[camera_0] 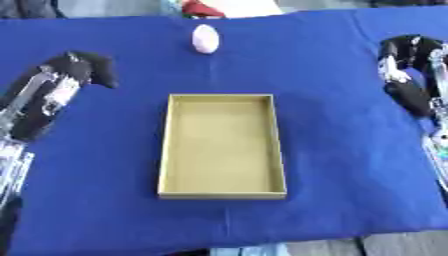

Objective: Pick up objects on the table and place them in the box.

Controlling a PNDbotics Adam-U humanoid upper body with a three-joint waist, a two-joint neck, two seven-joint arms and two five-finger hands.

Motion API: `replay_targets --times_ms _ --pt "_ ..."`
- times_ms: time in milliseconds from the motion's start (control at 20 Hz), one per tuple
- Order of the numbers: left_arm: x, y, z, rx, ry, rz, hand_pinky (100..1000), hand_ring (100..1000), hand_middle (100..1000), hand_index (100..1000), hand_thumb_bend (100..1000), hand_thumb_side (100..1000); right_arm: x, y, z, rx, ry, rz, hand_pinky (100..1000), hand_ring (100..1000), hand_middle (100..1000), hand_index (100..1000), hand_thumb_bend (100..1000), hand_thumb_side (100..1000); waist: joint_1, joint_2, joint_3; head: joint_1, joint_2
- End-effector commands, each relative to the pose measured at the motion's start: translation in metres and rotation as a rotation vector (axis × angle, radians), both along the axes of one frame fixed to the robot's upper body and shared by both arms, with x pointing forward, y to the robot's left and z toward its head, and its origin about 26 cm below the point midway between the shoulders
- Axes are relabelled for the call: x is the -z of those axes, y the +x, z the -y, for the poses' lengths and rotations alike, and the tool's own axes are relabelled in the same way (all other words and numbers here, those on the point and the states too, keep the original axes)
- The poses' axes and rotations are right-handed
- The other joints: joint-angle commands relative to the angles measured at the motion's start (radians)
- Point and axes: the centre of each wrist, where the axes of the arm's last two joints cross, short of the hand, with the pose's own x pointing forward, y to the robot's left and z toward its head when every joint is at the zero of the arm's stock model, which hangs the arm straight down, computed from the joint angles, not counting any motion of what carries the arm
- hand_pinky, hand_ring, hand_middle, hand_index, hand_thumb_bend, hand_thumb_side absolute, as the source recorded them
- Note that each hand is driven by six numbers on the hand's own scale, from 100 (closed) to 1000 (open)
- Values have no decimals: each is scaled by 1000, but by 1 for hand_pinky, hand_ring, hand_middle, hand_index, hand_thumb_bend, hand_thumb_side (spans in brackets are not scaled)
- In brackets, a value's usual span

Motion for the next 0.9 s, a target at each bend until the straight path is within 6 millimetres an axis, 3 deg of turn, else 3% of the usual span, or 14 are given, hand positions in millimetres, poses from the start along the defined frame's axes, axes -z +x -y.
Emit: replay_targets --times_ms 50,500,700,900 --pt "-29 1 -12 -17 73 81 762 663 627 794 100 739 -9 0 2 -9 -7 23 506 564 524 691 100 665 1 -18 -4 -3 -8" --pt "-85 20 -28 -21 369 197 797 738 713 848 100 684 -7 0 -1 -31 -13 10 505 564 523 691 100 672 8 -22 -34 3 -8" --pt "-107 34 -38 -45 513 215 791 740 717 854 100 600 -7 0 -4 -48 -20 8 506 563 522 691 100 673 16 -22 -58 11 -11" --pt "-128 49 -45 -68 620 250 790 745 724 863 310 560 -8 1 -6 -64 -29 6 506 563 522 690 100 675 25 -22 -85 15 -14"
